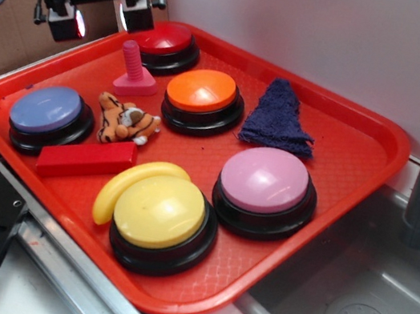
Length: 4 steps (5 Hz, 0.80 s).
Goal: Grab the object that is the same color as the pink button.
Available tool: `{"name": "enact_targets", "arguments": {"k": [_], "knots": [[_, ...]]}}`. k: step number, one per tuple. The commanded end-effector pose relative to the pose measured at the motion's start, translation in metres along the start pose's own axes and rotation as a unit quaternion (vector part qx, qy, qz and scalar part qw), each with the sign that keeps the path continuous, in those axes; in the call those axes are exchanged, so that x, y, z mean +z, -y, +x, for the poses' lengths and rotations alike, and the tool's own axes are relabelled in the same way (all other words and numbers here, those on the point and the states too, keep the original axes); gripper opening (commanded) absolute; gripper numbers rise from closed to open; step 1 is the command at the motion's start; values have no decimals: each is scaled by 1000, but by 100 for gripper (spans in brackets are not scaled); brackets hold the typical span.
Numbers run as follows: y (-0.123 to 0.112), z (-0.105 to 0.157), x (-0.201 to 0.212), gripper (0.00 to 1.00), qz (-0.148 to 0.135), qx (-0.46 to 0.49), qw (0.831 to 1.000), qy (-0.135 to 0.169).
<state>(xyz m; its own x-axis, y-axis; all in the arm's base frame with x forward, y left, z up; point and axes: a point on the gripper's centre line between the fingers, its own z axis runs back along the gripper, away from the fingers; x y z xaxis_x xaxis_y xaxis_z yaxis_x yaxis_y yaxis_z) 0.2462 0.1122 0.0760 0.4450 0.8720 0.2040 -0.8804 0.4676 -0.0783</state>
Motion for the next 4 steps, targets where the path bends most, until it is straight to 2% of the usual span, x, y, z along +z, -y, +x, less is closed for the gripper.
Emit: {"name": "enact_targets", "arguments": {"k": [1, 3, 4], "knots": [[13, 19, -12, 100, -12, 2, 1000, 4], [21, 10, -19, 96, -14, -10, 1000, -2], [22, 5, -19, 22, -21, -1, 1000, -5]]}}
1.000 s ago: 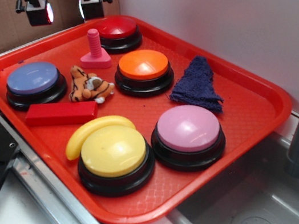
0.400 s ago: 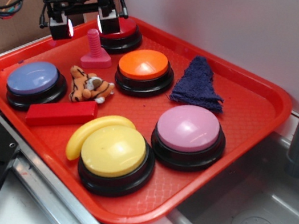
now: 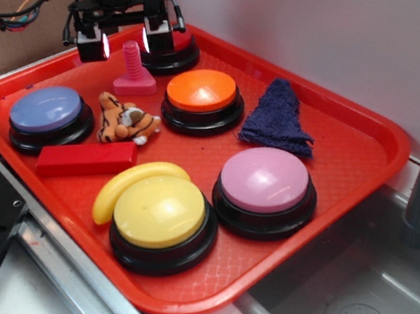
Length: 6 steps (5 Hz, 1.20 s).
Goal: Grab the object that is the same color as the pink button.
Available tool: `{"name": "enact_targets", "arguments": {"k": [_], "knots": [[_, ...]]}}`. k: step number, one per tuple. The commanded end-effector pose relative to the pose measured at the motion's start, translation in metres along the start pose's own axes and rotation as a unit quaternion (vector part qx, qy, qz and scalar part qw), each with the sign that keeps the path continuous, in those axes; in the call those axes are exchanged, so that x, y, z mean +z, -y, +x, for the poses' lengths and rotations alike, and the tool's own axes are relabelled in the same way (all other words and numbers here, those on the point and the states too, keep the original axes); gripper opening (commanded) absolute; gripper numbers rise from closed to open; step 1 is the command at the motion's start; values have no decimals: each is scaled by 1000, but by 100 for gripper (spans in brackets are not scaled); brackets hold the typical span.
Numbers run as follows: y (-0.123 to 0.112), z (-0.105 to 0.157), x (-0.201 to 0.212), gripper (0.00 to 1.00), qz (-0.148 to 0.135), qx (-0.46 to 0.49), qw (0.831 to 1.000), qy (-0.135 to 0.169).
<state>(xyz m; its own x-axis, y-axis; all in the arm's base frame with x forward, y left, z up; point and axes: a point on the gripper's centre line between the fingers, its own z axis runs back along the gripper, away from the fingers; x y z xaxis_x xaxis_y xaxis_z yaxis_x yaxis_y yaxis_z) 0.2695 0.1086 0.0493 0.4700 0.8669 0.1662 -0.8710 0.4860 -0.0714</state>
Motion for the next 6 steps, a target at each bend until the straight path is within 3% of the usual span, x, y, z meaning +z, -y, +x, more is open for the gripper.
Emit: {"name": "enact_targets", "arguments": {"k": [1, 2, 4, 6], "knots": [[4, 2, 5, 6, -33, 13, 999, 3], [3, 0, 3, 0, -30, 15, 999, -3], [-4, -3, 40, 0, -35, 1, 999, 18], [-5, -31, 107, 0, -71, -154, 986, 0]]}}
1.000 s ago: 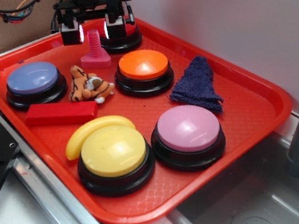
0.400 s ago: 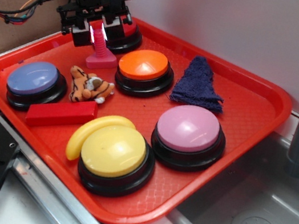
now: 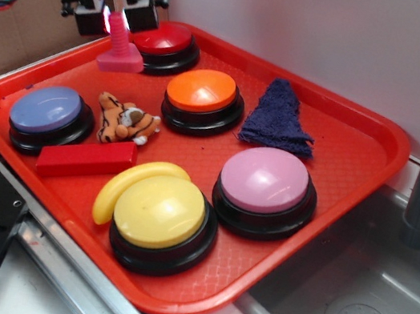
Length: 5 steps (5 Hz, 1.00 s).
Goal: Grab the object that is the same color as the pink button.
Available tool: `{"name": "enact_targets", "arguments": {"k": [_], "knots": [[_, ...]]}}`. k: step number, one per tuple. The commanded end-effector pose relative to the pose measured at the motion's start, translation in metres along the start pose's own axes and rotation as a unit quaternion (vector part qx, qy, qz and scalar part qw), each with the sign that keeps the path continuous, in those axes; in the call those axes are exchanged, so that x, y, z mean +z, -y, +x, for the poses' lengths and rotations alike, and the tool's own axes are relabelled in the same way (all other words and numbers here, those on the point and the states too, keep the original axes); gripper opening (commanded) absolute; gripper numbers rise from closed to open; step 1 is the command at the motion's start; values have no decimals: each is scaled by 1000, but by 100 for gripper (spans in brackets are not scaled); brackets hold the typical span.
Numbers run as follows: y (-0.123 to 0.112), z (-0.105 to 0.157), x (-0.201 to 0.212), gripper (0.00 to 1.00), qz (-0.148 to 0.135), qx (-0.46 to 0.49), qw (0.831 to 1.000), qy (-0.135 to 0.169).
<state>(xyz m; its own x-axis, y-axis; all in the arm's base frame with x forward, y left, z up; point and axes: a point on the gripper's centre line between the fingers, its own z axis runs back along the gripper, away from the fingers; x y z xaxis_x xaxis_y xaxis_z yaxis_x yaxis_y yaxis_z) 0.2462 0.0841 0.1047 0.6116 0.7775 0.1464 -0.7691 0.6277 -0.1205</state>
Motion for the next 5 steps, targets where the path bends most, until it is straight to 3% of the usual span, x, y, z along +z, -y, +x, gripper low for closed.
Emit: {"name": "enact_targets", "arguments": {"k": [1, 2, 4, 5], "knots": [[10, -33, 71, 0, -45, -151, 987, -8], [6, -56, 85, 0, -51, -213, 975, -36], [-5, -82, 97, 0, -43, -263, 963, -35], [-11, -80, 100, 0, -24, -251, 967, -40]]}}
